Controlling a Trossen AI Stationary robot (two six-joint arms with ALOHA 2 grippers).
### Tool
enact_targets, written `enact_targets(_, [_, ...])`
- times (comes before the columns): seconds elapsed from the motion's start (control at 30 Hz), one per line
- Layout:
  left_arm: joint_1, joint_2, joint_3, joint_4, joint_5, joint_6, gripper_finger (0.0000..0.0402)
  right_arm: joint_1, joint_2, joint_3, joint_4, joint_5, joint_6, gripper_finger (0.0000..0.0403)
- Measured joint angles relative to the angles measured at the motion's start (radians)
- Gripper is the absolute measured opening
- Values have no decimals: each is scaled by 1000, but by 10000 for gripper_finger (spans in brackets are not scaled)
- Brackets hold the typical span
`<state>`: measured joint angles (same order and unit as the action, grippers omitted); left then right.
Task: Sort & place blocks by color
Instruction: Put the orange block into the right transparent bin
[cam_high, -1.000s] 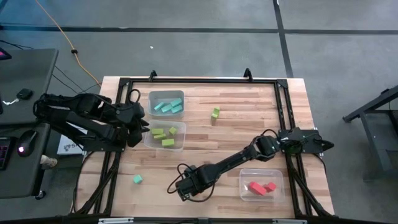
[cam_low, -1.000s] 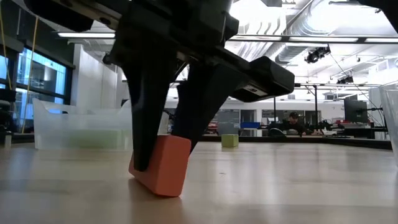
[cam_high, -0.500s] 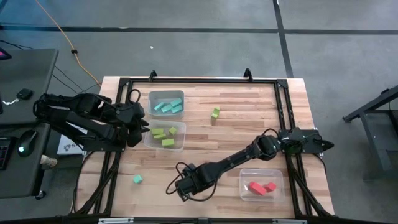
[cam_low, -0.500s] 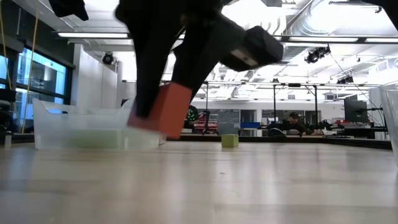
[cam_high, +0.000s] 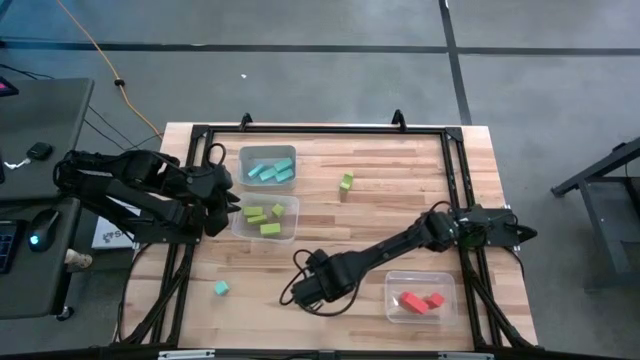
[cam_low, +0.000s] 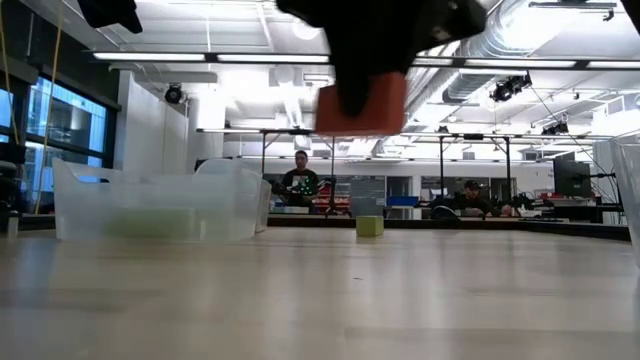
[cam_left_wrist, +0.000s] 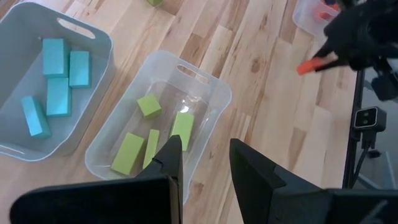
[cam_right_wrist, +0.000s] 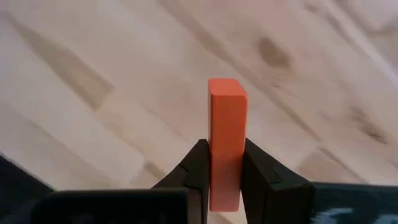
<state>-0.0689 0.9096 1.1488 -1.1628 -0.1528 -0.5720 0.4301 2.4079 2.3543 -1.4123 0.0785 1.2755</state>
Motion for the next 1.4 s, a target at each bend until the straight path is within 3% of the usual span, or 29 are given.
enact_targets(0.23, [0,0,0,1,0,-1,72,0,-30,0,-155,26,-48,37])
enact_targets(0.43, [0,0,0,0,0,-1,72,0,-35,0,-159,58,-174,37])
enact_targets(0.93, [0,0,0,1,0,-1,72,2,-72,-16,-158,294,-391,37])
enact_targets(1.07, [0,0,0,1,0,-1,72,-2,-124,-91,-158,336,-425,37])
enact_targets(1.4, [0,3,0,1,0,-1,72,0,-365,-440,-159,326,-356,37])
